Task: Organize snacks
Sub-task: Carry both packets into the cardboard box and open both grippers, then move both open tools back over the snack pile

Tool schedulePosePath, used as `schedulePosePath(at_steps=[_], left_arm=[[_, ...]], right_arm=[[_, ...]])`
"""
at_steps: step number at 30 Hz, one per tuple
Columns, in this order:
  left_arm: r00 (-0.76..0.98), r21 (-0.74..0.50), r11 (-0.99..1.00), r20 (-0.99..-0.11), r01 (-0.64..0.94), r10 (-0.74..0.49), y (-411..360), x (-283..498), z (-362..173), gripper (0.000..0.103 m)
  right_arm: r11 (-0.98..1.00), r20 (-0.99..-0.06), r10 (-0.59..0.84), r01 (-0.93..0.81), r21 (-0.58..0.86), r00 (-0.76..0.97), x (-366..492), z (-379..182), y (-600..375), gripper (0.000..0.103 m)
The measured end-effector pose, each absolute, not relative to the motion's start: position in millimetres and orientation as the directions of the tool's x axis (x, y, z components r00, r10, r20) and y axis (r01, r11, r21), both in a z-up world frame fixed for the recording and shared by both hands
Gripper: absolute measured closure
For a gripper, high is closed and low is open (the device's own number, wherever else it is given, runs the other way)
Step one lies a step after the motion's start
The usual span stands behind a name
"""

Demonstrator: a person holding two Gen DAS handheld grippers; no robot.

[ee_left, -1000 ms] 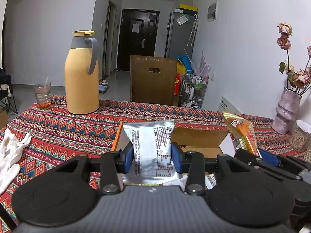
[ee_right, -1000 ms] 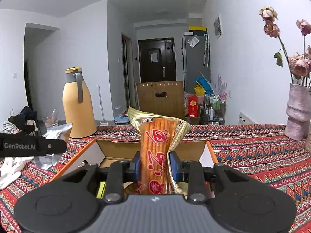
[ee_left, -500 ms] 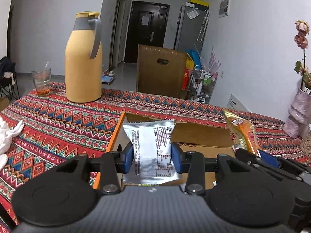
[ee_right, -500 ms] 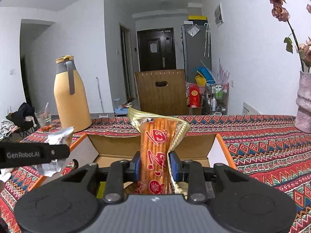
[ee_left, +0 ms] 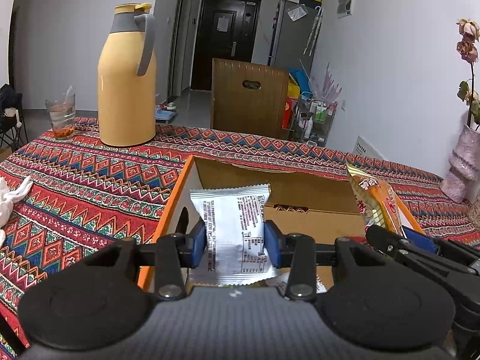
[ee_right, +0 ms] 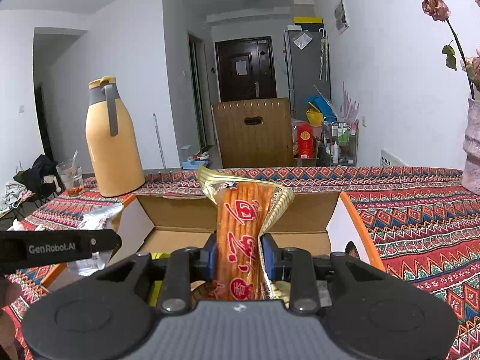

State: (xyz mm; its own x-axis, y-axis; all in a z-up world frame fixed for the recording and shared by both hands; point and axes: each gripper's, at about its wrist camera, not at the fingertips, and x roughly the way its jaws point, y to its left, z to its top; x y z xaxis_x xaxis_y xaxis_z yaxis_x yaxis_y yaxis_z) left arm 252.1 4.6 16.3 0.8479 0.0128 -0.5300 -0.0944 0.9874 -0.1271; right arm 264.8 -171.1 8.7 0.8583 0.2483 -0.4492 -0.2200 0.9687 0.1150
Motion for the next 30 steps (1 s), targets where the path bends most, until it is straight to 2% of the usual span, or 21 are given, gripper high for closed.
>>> schedulePosePath(at_steps=[2, 3, 4, 5, 6, 7, 9, 11, 30], left_arm=[[0.847, -0.133, 0.987, -0.532, -0.093, 0.008, 5.9, 251.1, 17.3, 0.061], [0.847, -0.134, 0.986, -0.531, -0.096, 0.010, 6.6, 250.0, 18.2, 0.057], [0.851, -0.136, 0.986, -0.525, -0.095, 0.009, 7.1, 248.0, 19.9, 0.054], [0.855, -0.138, 0.986, -0.518, -0.097, 0.012, 7.5, 245.8, 22.1, 0.043], [0.862, -0.139, 0.985, -0.507, -0.103, 0.019, 8.2, 242.6, 24.4, 0.026], [0.871, -0.140, 0.984, -0.491, -0.111, 0.028, 9.0, 239.0, 26.6, 0.019], [0.885, -0.141, 0.982, -0.463, -0.122, 0.043, 9.7, 232.4, 30.9, 0.002], [0.896, -0.155, 0.980, -0.442, -0.123, 0.042, 11.0, 227.0, 34.2, 0.000], [0.881, -0.189, 0.975, -0.473, -0.118, 0.015, 14.4, 224.4, 32.1, 0.000]], right_arm=[[0.969, -0.451, 0.246, -0.218, 0.114, 0.858, 263.5, 8.6, -170.1, 0.071], [0.970, -0.452, 0.244, -0.216, 0.114, 0.858, 262.6, 8.5, -170.3, 0.063], [0.969, -0.451, 0.245, -0.216, 0.116, 0.858, 261.3, 8.7, -172.0, 0.060], [0.969, -0.449, 0.247, -0.217, 0.118, 0.859, 259.8, 9.2, -172.9, 0.056], [0.969, -0.446, 0.245, -0.214, 0.120, 0.861, 257.8, 9.8, -174.2, 0.051], [0.969, -0.440, 0.247, -0.213, 0.126, 0.863, 256.2, 11.2, -175.3, 0.047], [0.969, -0.424, 0.245, -0.208, 0.132, 0.872, 251.6, 13.8, -177.8, 0.018], [0.970, -0.407, 0.240, -0.199, 0.141, 0.881, 246.9, 15.6, -180.1, 0.000], [0.975, -0.405, 0.207, -0.156, 0.156, 0.890, 238.0, 19.1, -185.1, 0.000]])
